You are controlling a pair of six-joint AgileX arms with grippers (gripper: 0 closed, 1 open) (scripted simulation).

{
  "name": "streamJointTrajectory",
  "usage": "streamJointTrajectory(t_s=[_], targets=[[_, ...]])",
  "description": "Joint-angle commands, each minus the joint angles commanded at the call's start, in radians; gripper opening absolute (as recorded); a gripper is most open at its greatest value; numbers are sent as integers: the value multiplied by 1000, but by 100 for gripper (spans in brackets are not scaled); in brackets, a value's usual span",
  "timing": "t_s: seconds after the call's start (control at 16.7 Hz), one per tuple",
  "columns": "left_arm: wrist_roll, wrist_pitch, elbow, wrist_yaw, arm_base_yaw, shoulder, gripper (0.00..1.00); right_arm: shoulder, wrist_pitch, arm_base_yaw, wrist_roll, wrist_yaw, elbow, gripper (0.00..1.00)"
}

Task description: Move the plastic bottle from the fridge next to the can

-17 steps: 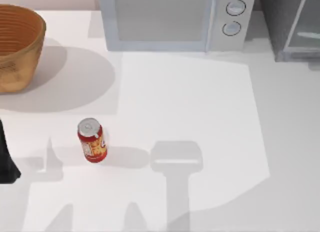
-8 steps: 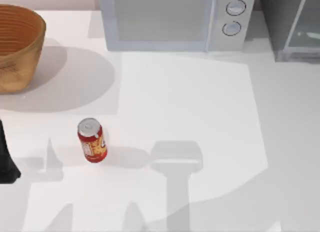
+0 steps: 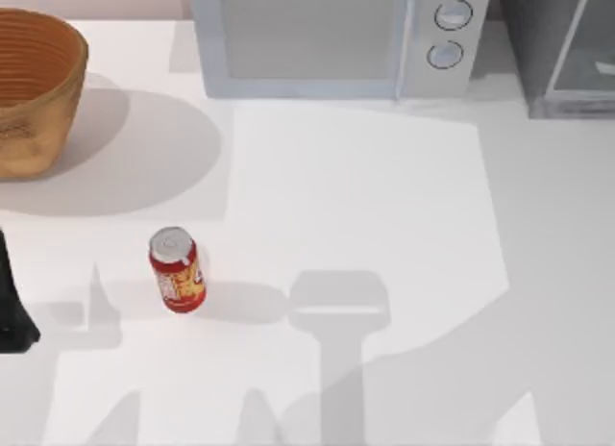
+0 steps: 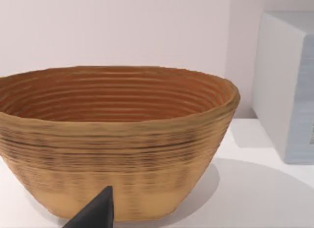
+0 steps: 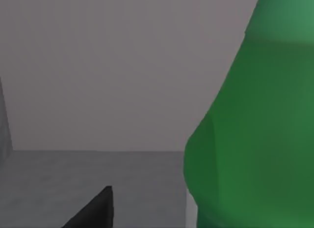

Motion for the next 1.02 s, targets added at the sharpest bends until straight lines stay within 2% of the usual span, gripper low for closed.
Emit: streamJointTrajectory(t_s=[0.12, 0.9, 1.02], targets=[[0, 0, 0, 0, 0, 0, 100, 0, 0, 0, 0, 0, 0, 100], [0, 0, 0, 0, 0, 0, 100, 0, 0, 0, 0, 0, 0, 2], [0, 0, 0, 0, 0, 0, 100, 0, 0, 0, 0, 0, 0, 0]])
